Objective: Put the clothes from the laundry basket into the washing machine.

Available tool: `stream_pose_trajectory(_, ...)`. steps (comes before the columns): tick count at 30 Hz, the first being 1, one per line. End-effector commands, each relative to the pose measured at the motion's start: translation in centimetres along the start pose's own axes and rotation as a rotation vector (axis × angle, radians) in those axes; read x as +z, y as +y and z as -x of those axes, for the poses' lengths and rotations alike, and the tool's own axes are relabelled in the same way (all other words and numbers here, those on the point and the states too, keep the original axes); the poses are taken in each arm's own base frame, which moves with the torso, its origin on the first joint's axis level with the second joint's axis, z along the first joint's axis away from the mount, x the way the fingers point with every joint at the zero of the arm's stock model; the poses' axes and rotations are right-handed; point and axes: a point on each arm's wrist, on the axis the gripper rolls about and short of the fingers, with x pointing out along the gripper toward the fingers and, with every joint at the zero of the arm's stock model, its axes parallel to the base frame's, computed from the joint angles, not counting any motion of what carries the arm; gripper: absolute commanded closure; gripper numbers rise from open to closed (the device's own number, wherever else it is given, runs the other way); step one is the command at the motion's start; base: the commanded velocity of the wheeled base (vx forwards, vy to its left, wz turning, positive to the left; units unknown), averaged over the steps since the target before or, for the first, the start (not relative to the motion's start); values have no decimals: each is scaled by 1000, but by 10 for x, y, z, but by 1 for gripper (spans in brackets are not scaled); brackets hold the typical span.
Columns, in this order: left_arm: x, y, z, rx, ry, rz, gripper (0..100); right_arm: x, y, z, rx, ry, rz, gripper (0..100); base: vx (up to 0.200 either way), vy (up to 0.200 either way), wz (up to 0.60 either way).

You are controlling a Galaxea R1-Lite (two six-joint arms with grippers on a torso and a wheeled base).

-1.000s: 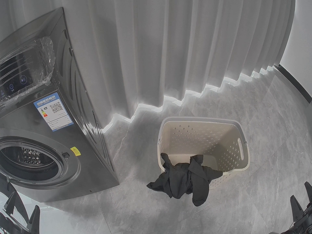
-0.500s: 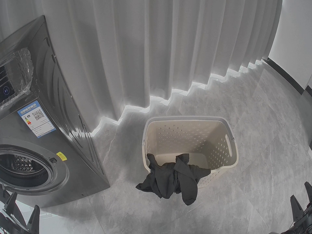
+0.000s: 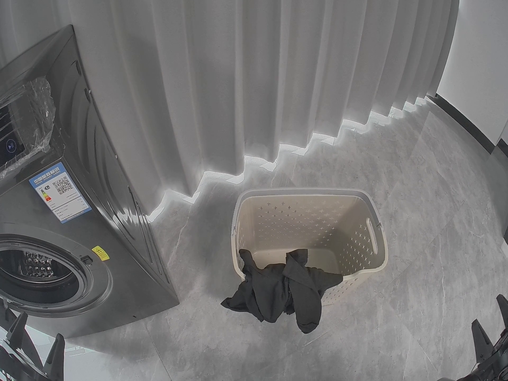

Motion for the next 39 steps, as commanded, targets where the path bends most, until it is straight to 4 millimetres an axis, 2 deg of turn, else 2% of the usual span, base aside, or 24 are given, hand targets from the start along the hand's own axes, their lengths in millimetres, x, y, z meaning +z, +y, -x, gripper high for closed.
stream_pose_trajectory(1, -5, 0, 0, -2, 3, 2, 0, 57, 7, 9, 46, -129, 21, 0, 0, 0, 0)
stream_pose_trajectory(2, -5, 0, 0, -4, 3, -4, 0, 79, 8, 4, 68, -123, 2, 0, 0, 0, 0)
stream_pose_trajectory(3, -5, 0, 0, -2, 3, -6, 0, 93, 9, -3, 91, -103, -13, 0, 0, 0, 0)
stream_pose_trajectory(5, -5, 0, 0, -2, 3, 5, 0, 105, 8, -22, 140, -16, -35, 0, 0, 0, 0)
stream_pose_trajectory(7, -5, 0, 0, -2, 3, 5, 0, 105, 7, -36, 176, 55, -50, 0, 0, 0, 0)
stream_pose_trajectory(8, -5, 0, 0, -5, 3, 5, 0, 103, 6, -56, 227, 157, -75, 0, 0, 0, 0)
stream_pose_trajectory(9, -5, 0, 0, -5, 3, 8, 0, 101, 6, -69, 251, 212, -98, 0, 0, 0, 0)
stream_pose_trajectory(13, -5, 0, 0, -5, 3, 6, 0, 97, 5, -101, 308, 323, -137, 0, 0, 0, 0)
stream_pose_trajectory(15, -5, 0, 0, -5, 3, 8, 0, 92, 6, -128, 339, 403, -160, 0, 0, 0, 0)
stream_pose_trajectory(17, -5, 0, 0, -5, 3, 8, 0, 89, 8, -137, 359, 422, -161, 0, 0, 0, 0)
stream_pose_trajectory(18, -5, 0, 0, -5, 3, 8, 0, 85, 14, -150, 398, 448, -161, 0, 0, 0, 0)
stream_pose_trajectory(20, -5, 0, 0, -5, 3, 9, 0, 81, 16, -159, 412, 468, -162, 0, 0, 0, 0)
stream_pose_trajectory(29, -5, 0, 0, -5, 3, 9, 0, 43, 26, -226, 399, 617, -223, 0, 0, 0, 0)
stream_pose_trajectory(36, -5, 0, 0, -5, 3, 9, 0, 19, 49, -252, 404, 670, -294, 0, 0, 0, 0)
stream_pose_trajectory(39, -5, 0, 0, -5, 3, 8, 0, 0, 59, -270, 414, 683, -282, 0, 0, 0, 0)
